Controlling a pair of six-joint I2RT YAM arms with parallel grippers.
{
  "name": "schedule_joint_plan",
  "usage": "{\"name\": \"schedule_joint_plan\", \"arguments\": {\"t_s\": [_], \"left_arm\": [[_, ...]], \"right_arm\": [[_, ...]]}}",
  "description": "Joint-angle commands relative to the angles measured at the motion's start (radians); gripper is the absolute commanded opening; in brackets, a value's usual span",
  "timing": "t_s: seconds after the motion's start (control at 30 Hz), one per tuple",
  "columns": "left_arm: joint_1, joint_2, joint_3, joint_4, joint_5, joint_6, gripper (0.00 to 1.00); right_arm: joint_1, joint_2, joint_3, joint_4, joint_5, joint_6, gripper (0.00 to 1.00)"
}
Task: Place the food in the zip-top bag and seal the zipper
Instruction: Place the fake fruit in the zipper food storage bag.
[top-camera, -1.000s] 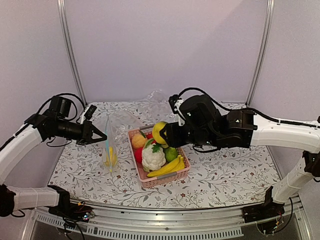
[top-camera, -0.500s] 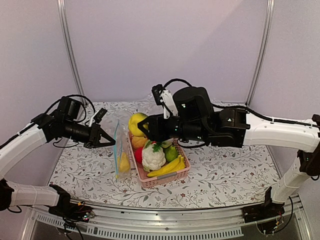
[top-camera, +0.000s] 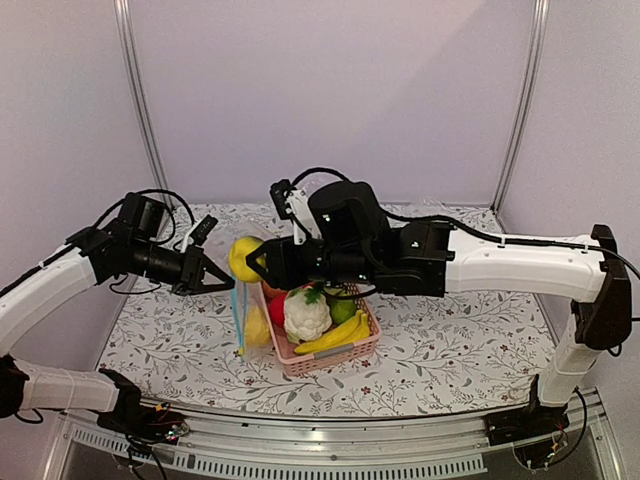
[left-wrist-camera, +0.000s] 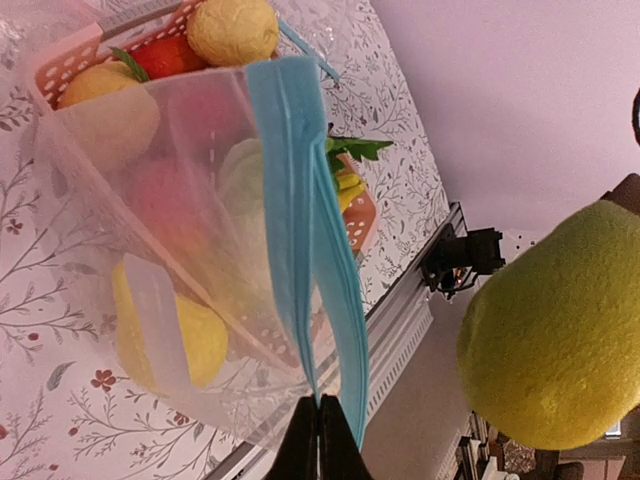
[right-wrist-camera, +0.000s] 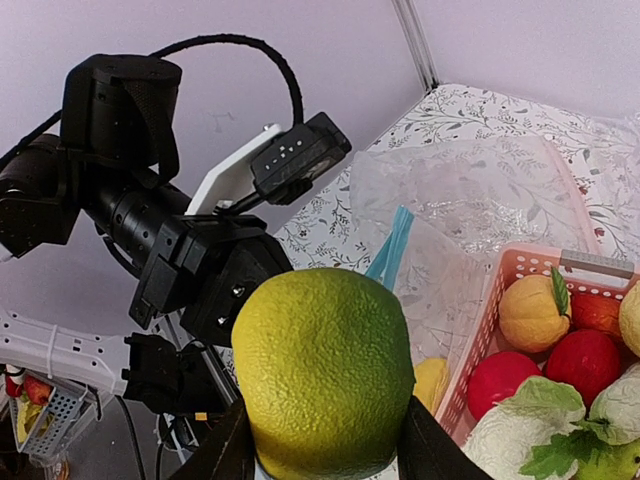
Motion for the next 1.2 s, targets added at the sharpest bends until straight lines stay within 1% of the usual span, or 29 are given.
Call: {"name": "schedule_joint_plan", "arguments": {"t_s": [0.0,0.5,0.8,1.17], "left_arm": [[-0.014,0.005,-0.019,0.023,0.018,0.014,0.0],[-0.013,-0.005,-0.056,0.093,0.041,-0.021,0.0],[-0.014,-0.027,-0.056,0.106,0.036,-0.036,0.0],[-0.014,-0.036,-0.045,0.124,0.046,-0.051,0.0]], "right_arm": [[0.004,0.041,0.043,0.035,-0.044,0.011,0.45],[0.004,0.108,0.017,0.11,-0.066,0.103,0.45],[0.004,0.104,-0.027,0.067,0.026,0.111,0.45],[0.004,0.119,-0.024,-0.006,0.108,0.094,0.45]]}}
